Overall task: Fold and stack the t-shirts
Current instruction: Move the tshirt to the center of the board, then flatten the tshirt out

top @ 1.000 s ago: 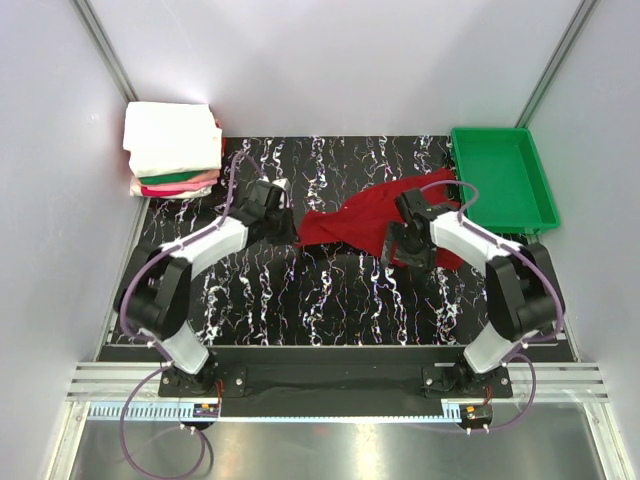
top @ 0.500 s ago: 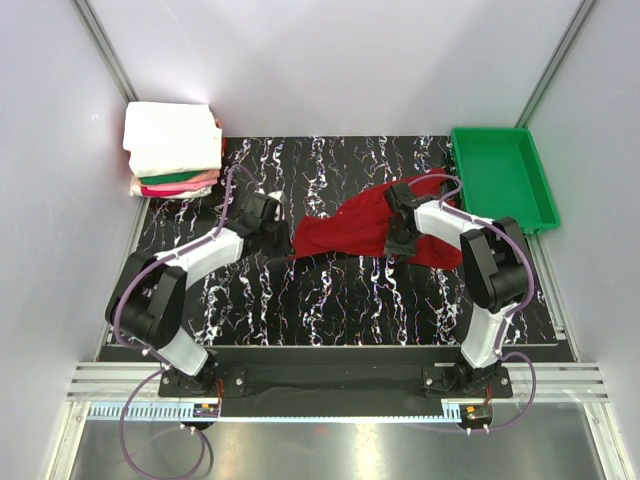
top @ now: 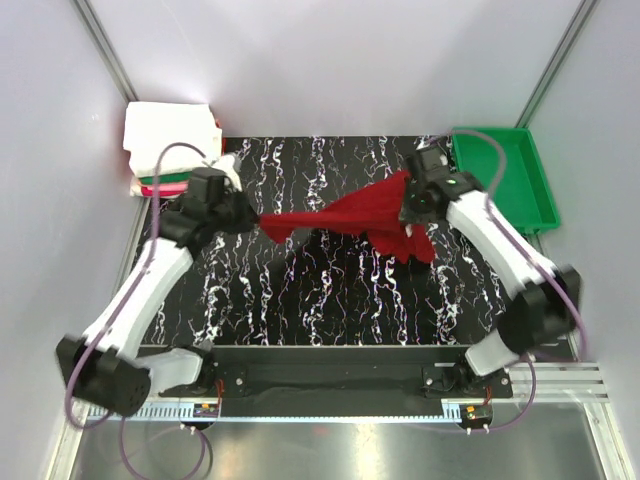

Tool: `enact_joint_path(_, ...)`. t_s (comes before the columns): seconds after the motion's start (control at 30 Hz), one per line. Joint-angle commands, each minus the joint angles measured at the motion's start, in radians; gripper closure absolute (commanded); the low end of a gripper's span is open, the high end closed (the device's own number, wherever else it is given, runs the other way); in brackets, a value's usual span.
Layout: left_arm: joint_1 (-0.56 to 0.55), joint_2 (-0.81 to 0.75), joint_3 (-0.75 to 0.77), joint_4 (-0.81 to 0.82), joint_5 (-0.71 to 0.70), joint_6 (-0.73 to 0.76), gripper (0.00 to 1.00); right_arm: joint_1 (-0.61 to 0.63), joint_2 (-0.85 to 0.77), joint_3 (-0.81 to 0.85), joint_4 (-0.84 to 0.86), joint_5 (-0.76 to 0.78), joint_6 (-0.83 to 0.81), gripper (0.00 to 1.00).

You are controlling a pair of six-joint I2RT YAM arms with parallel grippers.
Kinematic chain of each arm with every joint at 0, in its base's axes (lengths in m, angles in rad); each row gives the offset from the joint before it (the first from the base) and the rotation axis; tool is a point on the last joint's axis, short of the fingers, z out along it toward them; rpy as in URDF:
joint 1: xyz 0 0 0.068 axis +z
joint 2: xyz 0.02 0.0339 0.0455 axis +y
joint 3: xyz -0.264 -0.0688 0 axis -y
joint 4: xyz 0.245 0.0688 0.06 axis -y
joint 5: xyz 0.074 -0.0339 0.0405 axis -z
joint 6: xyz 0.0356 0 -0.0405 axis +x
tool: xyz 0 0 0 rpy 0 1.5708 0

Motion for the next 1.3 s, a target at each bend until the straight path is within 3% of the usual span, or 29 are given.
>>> enact_joint_path(0.0,0.014,-0.143,0.192,-0.16,-0.099,0.081,1.0,-0.024,-0.246,0.114,-0.145,0.138,-0.034,1.0)
enact_joint_path(0.13,0.001,-0.2,0.269,-0.238,-0.018,0.046,1.0,-0.028,-0.349,0.025,-0.213,0.22,0.001,1.0)
enact_joint_path(0.27,-0.131,-0.339,0.015,-0.134,0.112,-0.13,1.0,-0.129,-0.458,-0.181,-0.231,0.325,0.059,1.0)
enact_joint_path(0.33,-0.287,-0.39,-0.081,-0.029,0.094,-0.268,1.0,-0.206,-0.478,-0.26,-0.21,0.288,0.079,1.0)
enact_joint_path(0.37,-0.429,-0.396,-0.14,0.007,0.046,-0.307,1.0,-0.279,-0.484,-0.266,-0.192,0.255,0.071,0.96)
enact_joint_path(0.4,-0.5,-0.393,-0.156,0.033,0.01,-0.362,1.0,-0.298,-0.483,-0.267,-0.188,0.241,0.056,0.85)
enact_joint_path(0.43,-0.568,-0.36,-0.161,0.062,-0.017,-0.382,0.98,-0.312,-0.478,-0.257,-0.194,0.241,0.061,0.27)
enact_joint_path(0.47,-0.622,-0.332,-0.156,0.065,-0.054,-0.391,0.8,-0.32,-0.472,-0.243,-0.204,0.221,0.064,0.07)
enact_joint_path(0.5,-0.701,-0.274,-0.137,0.065,-0.064,-0.405,0.68,-0.318,-0.469,-0.213,-0.217,0.199,0.062,0.01)
enact_joint_path(0.57,-0.751,-0.228,-0.106,0.056,-0.07,-0.405,0.4,-0.32,-0.479,-0.18,-0.243,0.135,0.071,0.0)
enact_joint_path(0.6,-0.768,-0.211,-0.08,0.041,-0.074,-0.394,0.12,-0.317,-0.489,-0.159,-0.253,0.098,0.077,0.0)
enact_joint_path(0.63,-0.768,-0.212,-0.069,0.03,-0.088,-0.387,0.03,-0.312,-0.519,-0.156,-0.253,-0.001,0.081,0.0)
enact_joint_path(0.67,-0.768,-0.22,-0.058,0.015,-0.105,-0.378,0.01,-0.302,-0.533,-0.156,-0.248,-0.049,0.088,0.0)
enact_joint_path(0.73,-0.751,-0.247,-0.006,-0.06,-0.174,-0.339,0.01,-0.172,-0.551,-0.165,-0.26,-0.086,0.148,0.0)
enact_joint_path(0.8,-0.664,-0.258,0.02,-0.118,-0.193,-0.275,0.01,-0.014,-0.545,-0.172,-0.286,-0.05,0.259,0.0)
enact_joint_path(0.83,-0.617,-0.257,0.032,-0.134,-0.179,-0.253,0.01,0.139,-0.538,-0.183,-0.282,-0.043,0.304,0.0)
enact_joint_path(0.87,-0.499,-0.254,0.032,-0.148,-0.123,-0.233,0.01,0.213,-0.516,-0.217,-0.256,-0.036,0.347,0.0)
enact_joint_path(1.0,-0.244,-0.22,0.005,-0.133,0.027,-0.126,0.01,0.552,-0.389,-0.263,-0.178,0.024,0.572,0.0)
enact_joint_path(1.07,-0.179,-0.183,0.009,-0.126,0.06,-0.092,0.01,0.692,-0.269,-0.258,-0.146,0.033,0.608,0.0)
enact_joint_path(1.27,0.022,-0.024,0.037,-0.064,0.166,-0.032,0.01,0.875,0.035,-0.14,-0.069,0.018,0.644,0.0)
